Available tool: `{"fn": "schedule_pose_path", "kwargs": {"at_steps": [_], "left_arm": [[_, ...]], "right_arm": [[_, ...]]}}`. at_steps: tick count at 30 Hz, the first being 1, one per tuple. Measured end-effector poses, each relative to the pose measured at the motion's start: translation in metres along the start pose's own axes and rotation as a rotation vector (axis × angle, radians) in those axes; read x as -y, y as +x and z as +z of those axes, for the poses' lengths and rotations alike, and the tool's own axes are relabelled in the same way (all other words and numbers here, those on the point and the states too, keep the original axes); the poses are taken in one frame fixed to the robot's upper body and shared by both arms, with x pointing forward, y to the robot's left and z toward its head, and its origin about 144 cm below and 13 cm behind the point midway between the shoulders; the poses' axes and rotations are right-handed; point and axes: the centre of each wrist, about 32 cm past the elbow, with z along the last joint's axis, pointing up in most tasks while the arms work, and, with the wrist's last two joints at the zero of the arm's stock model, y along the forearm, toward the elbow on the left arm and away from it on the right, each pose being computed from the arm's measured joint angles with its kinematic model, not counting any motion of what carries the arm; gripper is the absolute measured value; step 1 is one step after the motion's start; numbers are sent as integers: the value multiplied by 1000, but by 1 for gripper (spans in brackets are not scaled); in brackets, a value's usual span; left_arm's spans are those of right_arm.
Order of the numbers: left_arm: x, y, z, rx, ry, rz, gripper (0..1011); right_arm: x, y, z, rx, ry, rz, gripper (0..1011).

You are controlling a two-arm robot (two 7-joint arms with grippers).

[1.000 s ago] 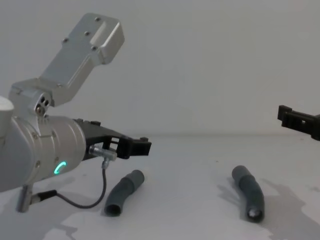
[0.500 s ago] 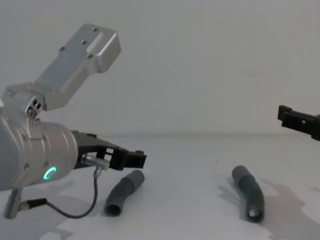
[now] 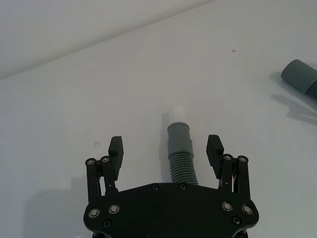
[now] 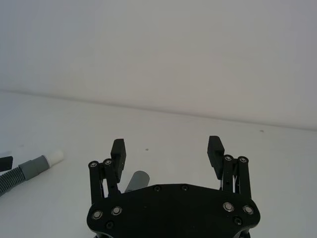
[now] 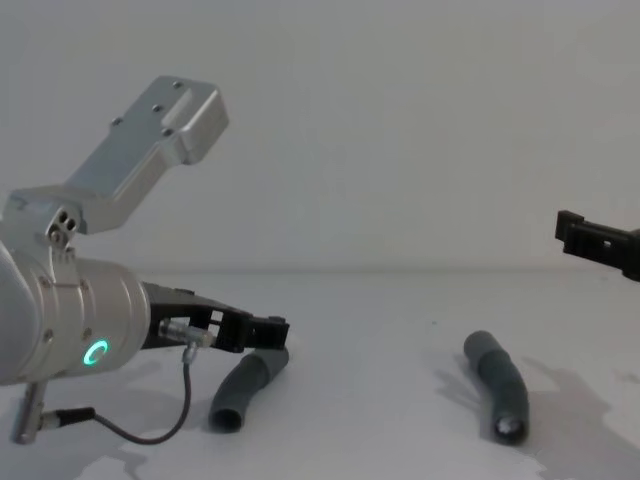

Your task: Use both hands to pick up one end of the pipe from the table, align the ends, and insert them.

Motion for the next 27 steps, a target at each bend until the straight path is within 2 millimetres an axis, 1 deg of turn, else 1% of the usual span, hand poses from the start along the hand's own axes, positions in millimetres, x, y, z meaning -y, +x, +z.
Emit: {"fn": "schedule_pose_path", "kwargs": {"at_steps": [14,27], "left_arm": [[13,10,0,-30,53,-36,1002],[28,10,6,-18,110,-76,1001]], "right_arm": [[0,0,0,0,0,0,1004],[0,0,0,0,0,0,1004]]}}
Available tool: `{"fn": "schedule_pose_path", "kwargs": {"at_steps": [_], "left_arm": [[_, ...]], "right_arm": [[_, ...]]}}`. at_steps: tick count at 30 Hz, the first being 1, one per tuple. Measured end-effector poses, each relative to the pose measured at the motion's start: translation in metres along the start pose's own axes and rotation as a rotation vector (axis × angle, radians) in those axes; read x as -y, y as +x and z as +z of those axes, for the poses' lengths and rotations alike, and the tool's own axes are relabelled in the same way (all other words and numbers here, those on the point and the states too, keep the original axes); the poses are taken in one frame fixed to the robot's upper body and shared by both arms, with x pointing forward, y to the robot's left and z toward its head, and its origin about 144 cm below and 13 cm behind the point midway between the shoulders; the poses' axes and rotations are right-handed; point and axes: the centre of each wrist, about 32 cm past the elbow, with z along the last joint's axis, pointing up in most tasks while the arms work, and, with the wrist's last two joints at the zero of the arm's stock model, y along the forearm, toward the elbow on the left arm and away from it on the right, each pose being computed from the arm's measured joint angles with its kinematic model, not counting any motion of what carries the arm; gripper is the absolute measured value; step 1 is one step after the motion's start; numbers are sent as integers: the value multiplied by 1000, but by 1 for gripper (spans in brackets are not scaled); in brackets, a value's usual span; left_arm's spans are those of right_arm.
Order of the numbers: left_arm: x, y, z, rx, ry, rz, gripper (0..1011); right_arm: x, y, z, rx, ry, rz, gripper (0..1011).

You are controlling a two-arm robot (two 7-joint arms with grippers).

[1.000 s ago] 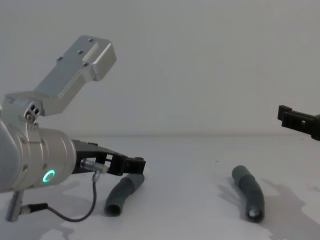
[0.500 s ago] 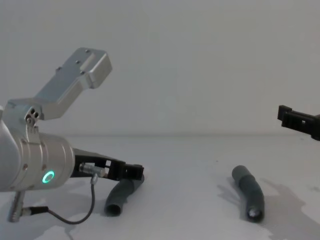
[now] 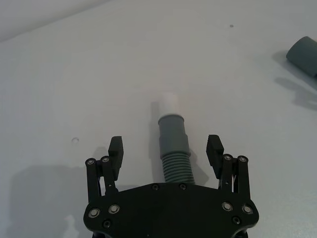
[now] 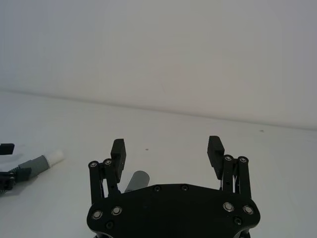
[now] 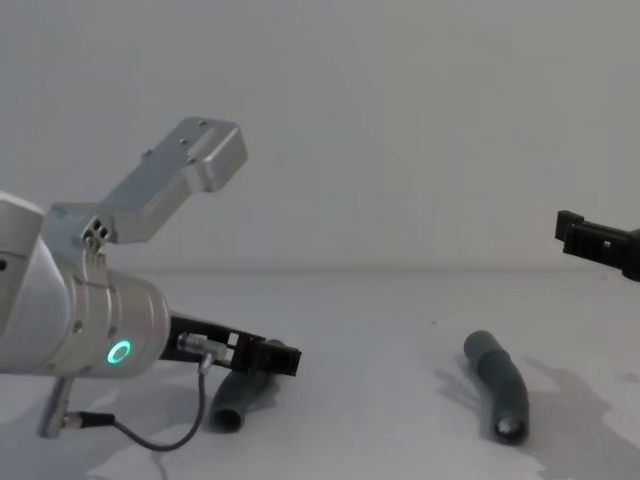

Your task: Use both hands to pick up one end of the pipe from the table, align the ends, and insert them.

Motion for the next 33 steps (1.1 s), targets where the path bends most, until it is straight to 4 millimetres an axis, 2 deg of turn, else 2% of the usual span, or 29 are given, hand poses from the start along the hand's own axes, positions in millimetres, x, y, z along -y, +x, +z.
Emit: {"fn": "schedule_pose_path", "kwargs": {"at_steps": [8,15,16,20,21,23,25,27,28,31,33], "left_arm": [[9,-1,6,24,38,-11,988],[16,-3,10,44,67,-14,811],[17,-3,11,45,69,-14,811],[21,-4,12,53,80,-12,646],[21,-4,12,53,80,-12,646],[22,-4,13,56,83,-12,559],[24,-4,13,58,86,-12,515],[25,-5,14,60,88,-11,413],[25,-5,14,60,88,-11,413],[26,-5,14,61,90,-8,332],[27,-6,14,62,90,-5,332]], "right_arm": [[0,0,0,0,0,0,1004],[0,0,0,0,0,0,1004],[0,0,0,0,0,0,1004],[0,0,0,0,0,0,1004],[0,0,0,0,0,0,1004],[0,0,0,0,0,0,1004],[0,0,0,0,0,0,1004],[0,0,0,0,0,0,1004],[0,0,0,0,0,0,1004],[0,0,0,0,0,0,1004],[0,0,0,0,0,0,1004]]}}
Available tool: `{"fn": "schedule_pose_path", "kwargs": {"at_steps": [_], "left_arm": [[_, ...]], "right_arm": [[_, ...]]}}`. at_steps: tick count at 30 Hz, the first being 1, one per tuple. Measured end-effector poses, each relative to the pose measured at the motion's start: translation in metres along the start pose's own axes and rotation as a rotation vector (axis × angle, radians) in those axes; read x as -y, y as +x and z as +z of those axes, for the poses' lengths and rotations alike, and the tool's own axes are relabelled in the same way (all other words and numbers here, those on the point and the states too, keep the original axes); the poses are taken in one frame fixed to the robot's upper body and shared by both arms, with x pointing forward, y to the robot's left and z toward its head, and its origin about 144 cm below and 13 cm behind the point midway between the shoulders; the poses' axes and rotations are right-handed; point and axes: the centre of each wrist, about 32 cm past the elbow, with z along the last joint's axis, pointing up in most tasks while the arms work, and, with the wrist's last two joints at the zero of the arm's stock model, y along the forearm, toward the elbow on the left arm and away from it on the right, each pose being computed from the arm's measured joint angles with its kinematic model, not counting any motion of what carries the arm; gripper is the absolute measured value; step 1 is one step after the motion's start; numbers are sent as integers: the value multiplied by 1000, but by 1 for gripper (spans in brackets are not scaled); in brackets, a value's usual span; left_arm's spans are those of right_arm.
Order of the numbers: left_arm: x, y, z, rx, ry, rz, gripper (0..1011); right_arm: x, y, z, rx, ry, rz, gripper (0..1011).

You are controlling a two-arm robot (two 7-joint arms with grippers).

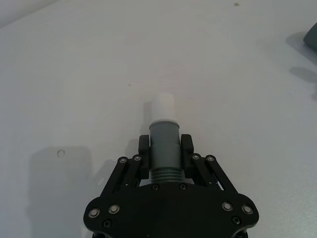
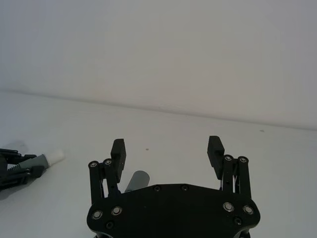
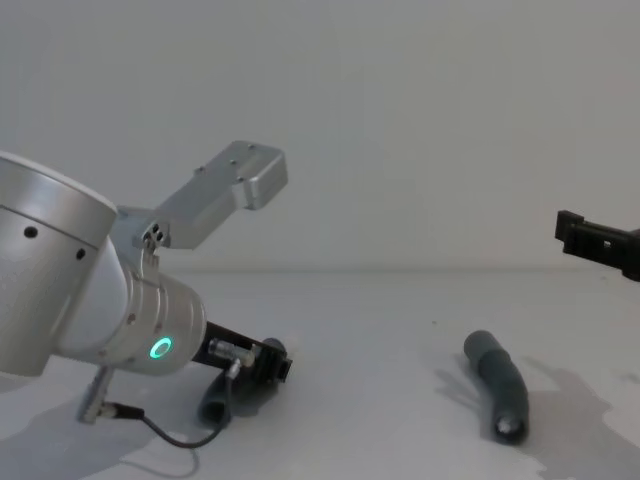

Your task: Use both hands to pick up one end of the pipe from the table, align the ends, and insert them.

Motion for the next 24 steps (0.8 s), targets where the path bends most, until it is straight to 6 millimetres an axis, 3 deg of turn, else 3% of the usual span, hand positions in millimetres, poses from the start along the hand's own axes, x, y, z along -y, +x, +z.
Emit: {"fn": "schedule_pose_path", "kwargs": {"at_steps": [24], "left_arm": [[8,3,-11,16,-171,-32,332]], "right_arm": [[0,0,0,0,0,0,1004]]}}
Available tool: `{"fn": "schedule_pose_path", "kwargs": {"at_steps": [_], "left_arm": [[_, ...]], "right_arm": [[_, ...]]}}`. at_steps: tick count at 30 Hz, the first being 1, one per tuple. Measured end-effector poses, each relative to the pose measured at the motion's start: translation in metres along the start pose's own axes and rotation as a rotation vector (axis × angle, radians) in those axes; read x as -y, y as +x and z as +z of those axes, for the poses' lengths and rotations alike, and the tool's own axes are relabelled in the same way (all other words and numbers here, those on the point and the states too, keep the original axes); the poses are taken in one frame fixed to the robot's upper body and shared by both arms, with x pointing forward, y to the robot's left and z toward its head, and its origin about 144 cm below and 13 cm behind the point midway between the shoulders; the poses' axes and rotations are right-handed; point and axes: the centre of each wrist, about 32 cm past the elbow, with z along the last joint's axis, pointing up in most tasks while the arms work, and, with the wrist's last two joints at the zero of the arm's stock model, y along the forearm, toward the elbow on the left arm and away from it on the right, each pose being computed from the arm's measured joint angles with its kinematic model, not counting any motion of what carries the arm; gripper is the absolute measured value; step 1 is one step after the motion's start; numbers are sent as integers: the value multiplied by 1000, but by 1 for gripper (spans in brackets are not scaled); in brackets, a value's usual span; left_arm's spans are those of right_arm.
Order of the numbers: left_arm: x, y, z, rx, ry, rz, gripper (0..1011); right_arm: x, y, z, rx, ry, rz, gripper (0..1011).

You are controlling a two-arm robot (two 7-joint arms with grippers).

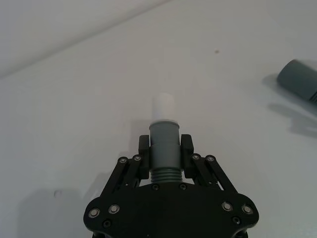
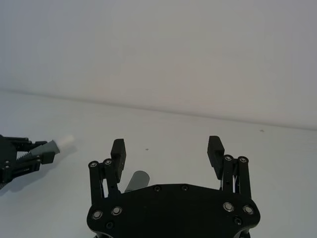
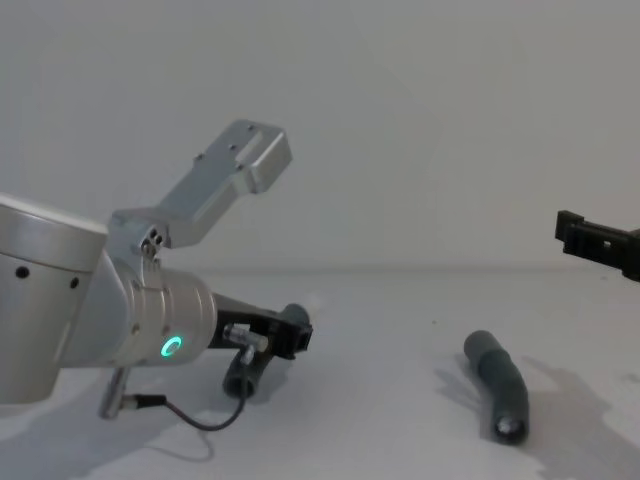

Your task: Use both hands to pick up one end of the pipe from the table, align the ends, and insert them.

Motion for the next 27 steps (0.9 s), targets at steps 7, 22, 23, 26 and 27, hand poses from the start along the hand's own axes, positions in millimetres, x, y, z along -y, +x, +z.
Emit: {"fn": "schedule_pose_path", "kwargs": {"at_steps": [7,22,23,26,27], "left_arm": [[0,10,3,31,-57,-70,332],[-2,39,24,112,-104,-280,332],[-2,39,24,112,-104,-280,332],[-4,45,32,137,-99,-339,332],[-5,47,35,147,-94,-362,332]], "right_arm": [[0,0,0,0,0,0,1004],[0,0,0,0,0,0,1003],[0,0,0,0,0,0,1004],[0,0,0,0,0,0,1004],[0,0,0,0,0,0,1004]]}}
